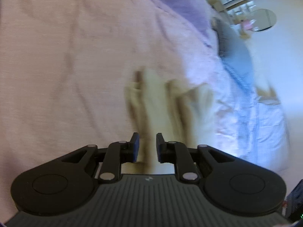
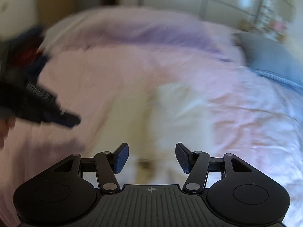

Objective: Fold clothes

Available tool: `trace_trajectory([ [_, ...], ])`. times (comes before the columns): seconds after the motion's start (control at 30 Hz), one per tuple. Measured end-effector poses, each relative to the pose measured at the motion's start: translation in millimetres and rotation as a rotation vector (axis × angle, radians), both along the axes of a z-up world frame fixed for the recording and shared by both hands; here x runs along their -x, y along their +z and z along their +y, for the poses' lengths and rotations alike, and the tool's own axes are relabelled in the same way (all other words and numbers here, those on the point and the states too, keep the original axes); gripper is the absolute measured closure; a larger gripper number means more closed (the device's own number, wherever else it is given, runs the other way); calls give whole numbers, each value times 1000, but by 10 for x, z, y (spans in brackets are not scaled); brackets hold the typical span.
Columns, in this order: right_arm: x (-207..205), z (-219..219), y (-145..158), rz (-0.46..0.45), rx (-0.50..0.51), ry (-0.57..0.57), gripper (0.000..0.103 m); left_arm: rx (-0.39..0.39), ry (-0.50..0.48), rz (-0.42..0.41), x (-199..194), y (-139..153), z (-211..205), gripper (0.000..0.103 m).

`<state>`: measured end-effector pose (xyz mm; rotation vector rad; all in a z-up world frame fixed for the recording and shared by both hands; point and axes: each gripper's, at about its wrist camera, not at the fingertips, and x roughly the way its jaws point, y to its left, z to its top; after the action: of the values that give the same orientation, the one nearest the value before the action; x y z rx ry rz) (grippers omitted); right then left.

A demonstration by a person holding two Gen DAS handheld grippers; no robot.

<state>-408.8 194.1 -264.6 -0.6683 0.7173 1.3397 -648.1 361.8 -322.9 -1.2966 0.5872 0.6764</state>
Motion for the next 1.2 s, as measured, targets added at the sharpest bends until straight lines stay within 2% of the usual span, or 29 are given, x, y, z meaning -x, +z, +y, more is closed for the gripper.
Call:
trace_trajectory([
  [0.17, -1089, 24, -264, 228, 98, -426, 46, 161, 21, -120, -456, -304, 35, 65],
  [0.23, -1478, 0, -460, 369, 136, -573, 46, 218, 50, -133, -600, -482, 51, 63],
  [0.33, -1742, -44, -700, 540, 155, -664, 46, 227, 70, -119, -760, -609, 69, 59],
  [0.43, -1842, 138, -876, 600, 194, -662, 46, 221, 59, -127, -907, -656, 88, 56],
  [0.5, -1827, 249, -937, 585, 223, -632, 46, 215, 52, -138, -973, -688, 85, 58],
  [0.57, -1740, 322, -955, 538, 251, -584, 46, 178, 40, -150, -984, -620, 58, 82],
  [0.6, -1698, 360, -926, 508, 257, -556, 46, 156, 33, -155, -982, -575, 43, 89],
  [0.67, -1614, 436, -868, 447, 270, -501, 46, 113, 19, -167, -979, -485, 12, 91],
  [0.77, -1430, 555, -705, 352, 266, -391, 49, 10, -17, -161, -891, -169, -31, 91],
  [0.87, -1212, 661, -553, 274, 253, -278, 49, -47, 0, -153, -686, 17, -22, 91],
  [0.93, -1037, 711, -549, 239, 253, -222, 49, -47, 31, -123, -535, -33, 22, 91],
  [1.07, -731, 756, -584, 155, 249, -130, 49, 12, 87, -81, -321, -331, 57, 91],
  [1.2, -619, 662, -629, 100, 224, -106, 49, -36, 105, -116, -207, -336, -46, 91],
])
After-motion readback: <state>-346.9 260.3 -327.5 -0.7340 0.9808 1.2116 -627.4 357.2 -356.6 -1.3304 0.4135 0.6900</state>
